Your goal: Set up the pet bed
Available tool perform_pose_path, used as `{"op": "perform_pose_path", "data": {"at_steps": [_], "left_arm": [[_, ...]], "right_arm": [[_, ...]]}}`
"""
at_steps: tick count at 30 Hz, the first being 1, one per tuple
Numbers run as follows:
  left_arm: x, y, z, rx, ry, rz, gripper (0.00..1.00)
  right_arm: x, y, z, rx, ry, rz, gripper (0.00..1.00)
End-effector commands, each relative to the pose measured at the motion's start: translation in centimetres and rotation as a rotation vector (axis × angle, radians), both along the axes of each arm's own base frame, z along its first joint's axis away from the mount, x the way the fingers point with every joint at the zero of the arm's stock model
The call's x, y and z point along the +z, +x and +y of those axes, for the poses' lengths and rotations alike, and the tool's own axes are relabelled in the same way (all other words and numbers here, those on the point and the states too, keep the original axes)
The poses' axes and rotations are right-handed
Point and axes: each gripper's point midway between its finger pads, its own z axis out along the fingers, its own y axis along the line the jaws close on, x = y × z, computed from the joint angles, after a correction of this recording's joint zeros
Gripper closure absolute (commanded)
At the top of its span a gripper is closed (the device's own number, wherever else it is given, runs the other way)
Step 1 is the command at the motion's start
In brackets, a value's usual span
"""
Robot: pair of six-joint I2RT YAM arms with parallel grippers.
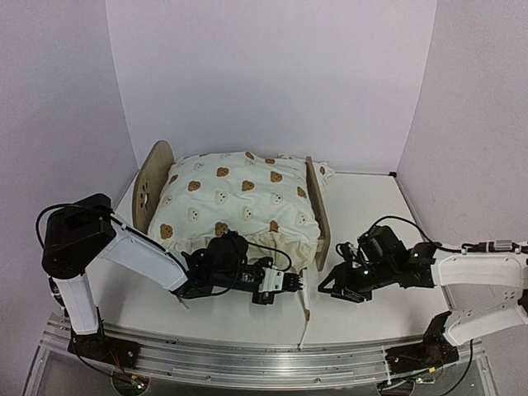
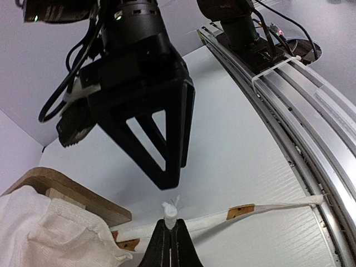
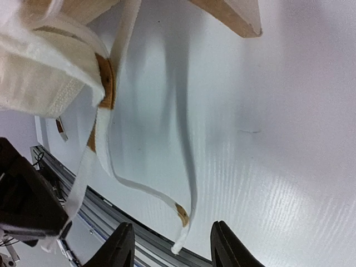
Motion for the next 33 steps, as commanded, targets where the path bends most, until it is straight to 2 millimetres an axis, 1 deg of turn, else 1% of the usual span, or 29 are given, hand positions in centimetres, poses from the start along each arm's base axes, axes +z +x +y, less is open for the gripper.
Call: {"op": "perform_pose_path", "data": {"at_steps": [1,3,5,7,10,12,14,16,18,21,22,23,24,25,26,27,28,29,30,31,33], "left_arm": [[2.5,1.0,0.4,0.053,-0.001,0.123,1.0],[2.5,1.1,0.8,0.055,0.023,0.185,1.0],[2.0,1.6,1.2,0.083,0.048,0.26,1.0],[1.8,2.4,1.6,0.112,0.063,0.329,1.0],[1.7,2.3,1.9,0.111,0.079,0.364,1.0],[1.9,2.1,1.9,0.103,0.085,0.379,1.0],[2.4,2.1,1.8,0.1,0.084,0.393,1.0],[3.2,2.1,1.8,0.097,0.074,0.402,1.0],[4.1,2.2,1.7,0.094,0.055,0.406,1.0],[4.7,2.5,1.8,0.093,0.042,0.415,1.0],[4.9,2.6,1.8,0.094,0.039,0.416,1.0],[5.0,2.8,1.8,0.098,0.034,0.416,1.0],[5.1,3.1,1.9,0.104,0.029,0.418,1.0],[5.3,3.4,1.9,0.111,0.024,0.419,1.0],[5.5,3.7,1.9,0.117,0.016,0.418,1.0],[5.8,4.0,1.9,0.121,0.009,0.417,1.0],[6.1,4.2,2.0,0.122,0.005,0.413,1.0],[6.2,4.4,2.0,0.121,0.002,0.408,1.0],[6.3,4.4,2.1,0.118,0.001,0.401,1.0],[6.3,4.4,2.2,0.116,0.001,0.393,1.0],[6.4,4.5,2.2,0.114,0.001,0.385,1.0]], "right_arm": [[-0.6,-1.3,-1.9,0.067,-0.102,-0.109,0.52],[0.0,-1.9,-1.4,0.152,-0.152,-0.261,0.51],[0.2,-2.3,-0.6,0.233,-0.194,-0.376,0.5],[-0.5,-2.8,0.3,0.278,-0.204,-0.407,0.48],[-1.9,-2.6,2.0,0.265,-0.178,-0.411,0.43],[-2.3,-2.2,3.3,0.238,-0.138,-0.435,0.41],[-3.0,-1.8,3.7,0.215,-0.157,-0.443,0.37],[-4.0,-1.3,3.4,0.192,-0.201,-0.438,0.35],[-5.4,-1.0,2.4,0.154,-0.261,-0.428,0.35],[-7.1,-0.7,1.5,0.093,-0.314,-0.394,0.36],[-7.5,-0.6,1.6,0.088,-0.323,-0.383,0.38],[-7.8,-0.7,1.8,0.091,-0.328,-0.37,0.43],[-8.1,-0.8,2.1,0.096,-0.329,-0.358,0.52],[-8.5,-0.9,2.1,0.097,-0.334,-0.345,0.7],[-8.7,-1.0,1.9,0.093,-0.341,-0.339,0.83],[-8.6,-1.0,1.7,0.089,-0.344,-0.344,0.91],[-7.7,-0.8,1.6,0.089,-0.332,-0.372,0.97],[-6.4,-0.4,1.7,0.093,-0.314,-0.412,1.0],[-4.8,0.0,1.9,0.098,-0.303,-0.461,1.0],[-2.9,0.6,2.0,0.103,-0.292,-0.515,1.0],[2.1,1.8,2.0,0.12,-0.271,-0.632,1.0]]}}
